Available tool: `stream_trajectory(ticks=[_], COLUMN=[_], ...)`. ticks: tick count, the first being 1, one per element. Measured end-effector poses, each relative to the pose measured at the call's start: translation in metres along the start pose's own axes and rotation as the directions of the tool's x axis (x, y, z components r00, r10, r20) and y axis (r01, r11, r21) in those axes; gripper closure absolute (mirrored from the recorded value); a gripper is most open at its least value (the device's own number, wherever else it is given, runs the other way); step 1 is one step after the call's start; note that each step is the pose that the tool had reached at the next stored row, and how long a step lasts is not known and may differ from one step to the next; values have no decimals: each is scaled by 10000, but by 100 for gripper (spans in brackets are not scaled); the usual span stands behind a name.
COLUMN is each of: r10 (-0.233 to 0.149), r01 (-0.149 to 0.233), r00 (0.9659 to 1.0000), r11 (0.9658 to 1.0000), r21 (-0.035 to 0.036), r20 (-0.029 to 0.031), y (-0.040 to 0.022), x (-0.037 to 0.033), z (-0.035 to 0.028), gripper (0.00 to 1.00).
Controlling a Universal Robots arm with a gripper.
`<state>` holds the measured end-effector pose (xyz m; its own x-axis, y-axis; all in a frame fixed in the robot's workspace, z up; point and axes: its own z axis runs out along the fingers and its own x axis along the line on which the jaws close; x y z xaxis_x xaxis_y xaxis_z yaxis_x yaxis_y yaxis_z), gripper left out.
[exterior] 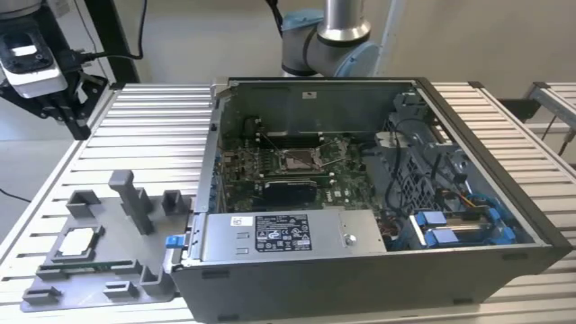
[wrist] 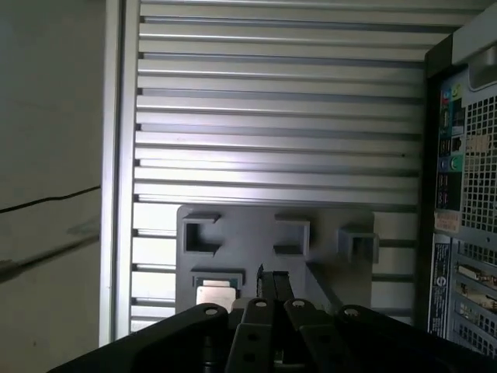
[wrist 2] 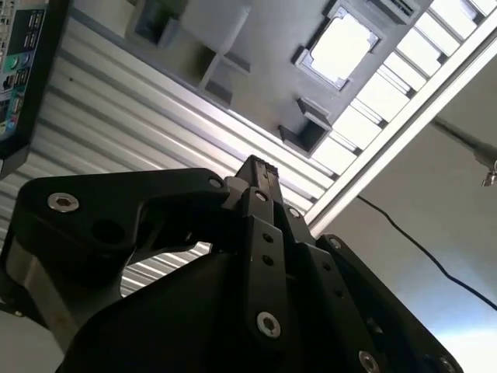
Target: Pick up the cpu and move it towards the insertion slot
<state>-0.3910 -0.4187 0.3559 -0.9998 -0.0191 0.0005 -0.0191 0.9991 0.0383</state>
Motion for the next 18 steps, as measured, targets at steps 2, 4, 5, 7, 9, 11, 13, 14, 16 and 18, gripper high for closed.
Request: stream_trajectory(ticks=[2, 4, 5, 7, 9, 11, 13, 14, 16, 18], r10=[0, 1, 0, 0, 0, 0, 0, 0, 0, 0], r01=[0, -1, 0, 0, 0, 0, 0, 0, 0, 0], r00=[10000, 10000, 10000, 10000, 10000, 10000, 10000, 10000, 10000, 10000], r11=[10000, 10000, 10000, 10000, 10000, 10000, 10000, 10000, 10000, 10000], r21=[0, -1, -2, -2, -2, -2, -3, -2, -3, -2], r20=[0, -1, 0, 1, 0, -1, 0, 0, 0, 0], y=[-35, -71, -89, -119, -147, -174, -200, -214, -241, -274], x=[16, 33, 42, 60, 80, 100, 119, 130, 149, 167], z=[-1, -3, -3, -4, -5, -7, -7, -8, -8, -10], gripper=[100, 100, 100, 100, 100, 100, 100, 100, 100, 100])
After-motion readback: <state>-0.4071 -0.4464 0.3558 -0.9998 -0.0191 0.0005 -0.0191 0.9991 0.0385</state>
